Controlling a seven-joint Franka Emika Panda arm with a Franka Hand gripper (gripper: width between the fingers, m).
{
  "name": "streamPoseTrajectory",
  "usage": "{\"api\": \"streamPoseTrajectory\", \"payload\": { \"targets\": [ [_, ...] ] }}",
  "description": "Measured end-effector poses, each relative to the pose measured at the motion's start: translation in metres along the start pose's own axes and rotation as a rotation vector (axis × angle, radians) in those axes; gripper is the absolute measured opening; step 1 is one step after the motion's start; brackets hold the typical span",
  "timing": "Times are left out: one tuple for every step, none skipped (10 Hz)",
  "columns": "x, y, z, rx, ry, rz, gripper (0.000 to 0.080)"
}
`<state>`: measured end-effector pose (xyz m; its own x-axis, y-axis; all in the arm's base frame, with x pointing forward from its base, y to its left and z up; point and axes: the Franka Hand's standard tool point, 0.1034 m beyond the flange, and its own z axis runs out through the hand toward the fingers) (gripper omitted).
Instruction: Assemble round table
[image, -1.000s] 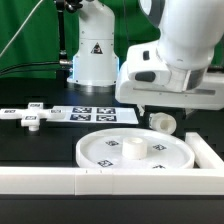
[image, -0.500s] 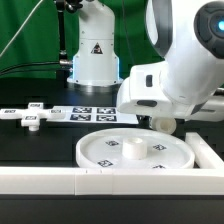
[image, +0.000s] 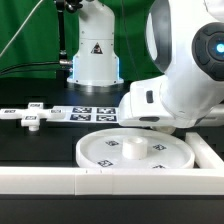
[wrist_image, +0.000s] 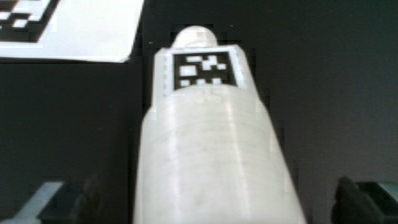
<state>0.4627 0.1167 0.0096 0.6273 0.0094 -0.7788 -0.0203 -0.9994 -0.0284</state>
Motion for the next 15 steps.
{"api": "streamPoseTrajectory", "payload": {
  "targets": [
    [0.000, -0.001, 0.002, -0.001, 0.000, 0.001, 0.0649],
    [0.001, -0.001, 0.003, -0.002, 0.006, 0.002, 0.0649],
    [0.001, -0.002, 0.004, -0.003, 0.003, 0.001, 0.0527],
    [0.001, -0.002, 0.005, -0.004, 0.003, 0.001, 0.0402],
    [0.001, -0.002, 0.004, -0.004, 0.003, 0.001, 0.0402],
    [0.001, -0.003, 0.004, -0.005, 0.004, 0.000, 0.0406],
    [0.000, -0.003, 0.002, -0.005, 0.008, -0.001, 0.0406],
    [-0.004, -0.003, -0.003, -0.005, 0.006, -0.002, 0.0406],
    [-0.013, -0.001, -0.013, -0.006, -0.003, -0.003, 0.0406],
    [-0.026, 0.003, -0.027, -0.005, -0.015, -0.004, 0.0406],
    [-0.036, 0.009, -0.041, -0.001, -0.013, -0.003, 0.0406],
    [-0.043, 0.015, -0.051, 0.004, -0.008, -0.002, 0.0407],
    [-0.046, 0.020, -0.060, 0.009, 0.008, 0.004, 0.0407],
    [-0.047, 0.022, -0.067, 0.011, 0.030, 0.007, 0.0407],
    [-0.046, 0.021, -0.064, 0.009, 0.026, 0.005, 0.0407]
  ]
}}
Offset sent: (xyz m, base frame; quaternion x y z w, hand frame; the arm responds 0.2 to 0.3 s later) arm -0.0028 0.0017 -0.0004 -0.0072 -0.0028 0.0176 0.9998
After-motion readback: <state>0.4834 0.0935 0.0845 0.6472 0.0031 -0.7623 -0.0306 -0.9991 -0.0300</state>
